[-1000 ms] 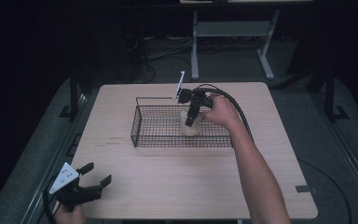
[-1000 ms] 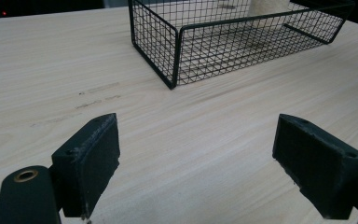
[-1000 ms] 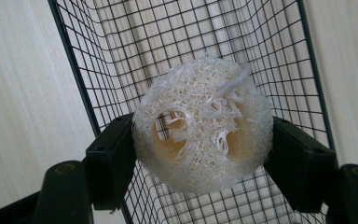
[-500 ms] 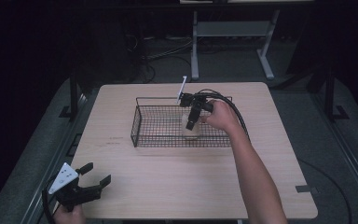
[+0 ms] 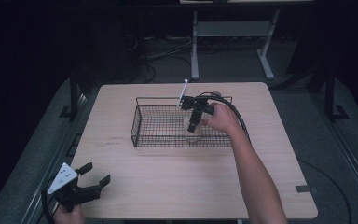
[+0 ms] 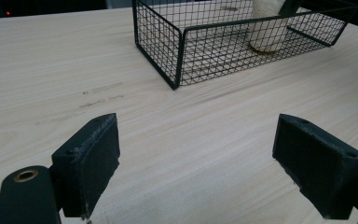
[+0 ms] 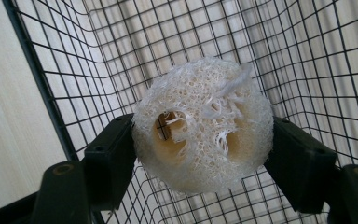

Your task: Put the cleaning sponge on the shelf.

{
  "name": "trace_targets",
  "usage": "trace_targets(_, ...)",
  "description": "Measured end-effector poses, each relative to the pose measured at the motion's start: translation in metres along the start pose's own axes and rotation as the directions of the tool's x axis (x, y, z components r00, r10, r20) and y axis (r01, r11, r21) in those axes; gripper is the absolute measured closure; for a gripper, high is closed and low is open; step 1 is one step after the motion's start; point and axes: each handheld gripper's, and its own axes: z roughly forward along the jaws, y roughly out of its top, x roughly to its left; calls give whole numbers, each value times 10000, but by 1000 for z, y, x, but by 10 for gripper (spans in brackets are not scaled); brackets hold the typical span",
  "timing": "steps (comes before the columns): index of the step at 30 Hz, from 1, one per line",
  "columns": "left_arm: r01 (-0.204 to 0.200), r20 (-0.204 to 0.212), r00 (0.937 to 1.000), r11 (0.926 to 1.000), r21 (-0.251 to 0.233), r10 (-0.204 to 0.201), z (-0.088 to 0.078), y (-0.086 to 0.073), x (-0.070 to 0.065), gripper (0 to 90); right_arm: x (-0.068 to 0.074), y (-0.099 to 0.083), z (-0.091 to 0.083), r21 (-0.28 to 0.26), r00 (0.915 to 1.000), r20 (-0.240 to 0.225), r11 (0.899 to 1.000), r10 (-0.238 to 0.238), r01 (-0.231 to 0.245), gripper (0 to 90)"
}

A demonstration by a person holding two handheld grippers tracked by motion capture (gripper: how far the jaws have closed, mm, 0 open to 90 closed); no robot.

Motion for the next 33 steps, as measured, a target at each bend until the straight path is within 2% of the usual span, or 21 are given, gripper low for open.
trace_targets(5,-73,3,10000,10000,52,73,1,0,-2,139,-2,-5,-2,-191,9999,-3,9997,160,-160,214)
trace_targets(12,-88,7,10000,9999,106,88,2,1,-1,139,-2,-11,-11,-444,9998,-161,9990,101,-108,208)
trace_targets(17,-141,44,9999,9998,111,140,2,1,-2,139,0,-14,-20,-599,9999,-107,9981,134,-140,207)
trace_targets(23,-99,44,9999,9999,69,98,0,0,0,139,6,-14,-33,-864,10000,-13,9962,77,-78,200)
trace_targets(33,-152,50,9999,9999,49,152,0,0,-3,139,17,-15,-40,-912,9999,121,9958,-110,121,167)
